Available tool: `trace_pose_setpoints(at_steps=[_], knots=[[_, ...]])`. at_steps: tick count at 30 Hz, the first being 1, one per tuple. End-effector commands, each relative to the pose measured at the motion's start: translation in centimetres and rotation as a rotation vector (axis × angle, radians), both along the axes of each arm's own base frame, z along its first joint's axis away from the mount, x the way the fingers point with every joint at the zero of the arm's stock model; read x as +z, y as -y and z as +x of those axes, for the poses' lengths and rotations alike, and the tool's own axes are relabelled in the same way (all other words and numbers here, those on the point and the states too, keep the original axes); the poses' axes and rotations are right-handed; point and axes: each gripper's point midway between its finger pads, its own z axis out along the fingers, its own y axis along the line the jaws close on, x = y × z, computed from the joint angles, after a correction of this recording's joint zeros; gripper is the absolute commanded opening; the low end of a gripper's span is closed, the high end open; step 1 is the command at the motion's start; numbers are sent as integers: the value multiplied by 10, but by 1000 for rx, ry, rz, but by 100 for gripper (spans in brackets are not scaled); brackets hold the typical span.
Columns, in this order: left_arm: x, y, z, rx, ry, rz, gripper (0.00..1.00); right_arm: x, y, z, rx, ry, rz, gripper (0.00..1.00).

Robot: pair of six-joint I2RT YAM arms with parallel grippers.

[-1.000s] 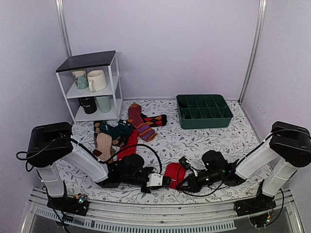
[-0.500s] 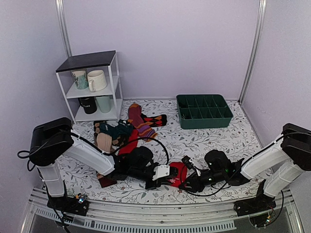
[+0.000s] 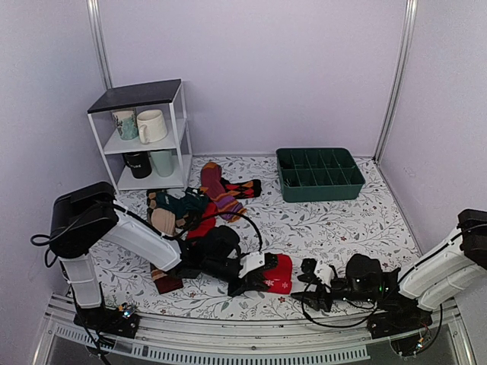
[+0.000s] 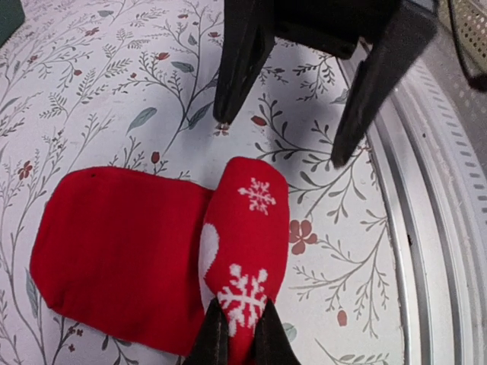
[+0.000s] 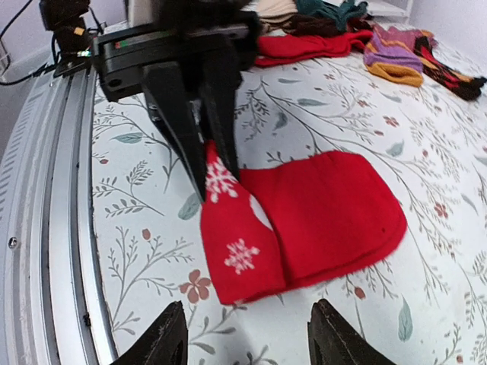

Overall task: Roll the socks
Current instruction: Roll a pair of socks at the center of the board.

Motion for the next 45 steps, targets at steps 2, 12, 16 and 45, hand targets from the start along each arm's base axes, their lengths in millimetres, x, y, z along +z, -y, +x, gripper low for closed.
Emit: trace_pose_setpoints(at_steps=[2,12,16,45], knots=[[-87,-65,-33,10,-217,355,0,20,-33,-1,97,247,-17,56],[-90,-65,-32,6,-227,360,0,-3,-43,-6,145,213,-102,55],[-89,-64,-32,3,-227,358,0,-14,-38,3,79,193,-140,55],[22,-42,17,114,250,3,33,-64,-16,3,-62,-272,-214,7]])
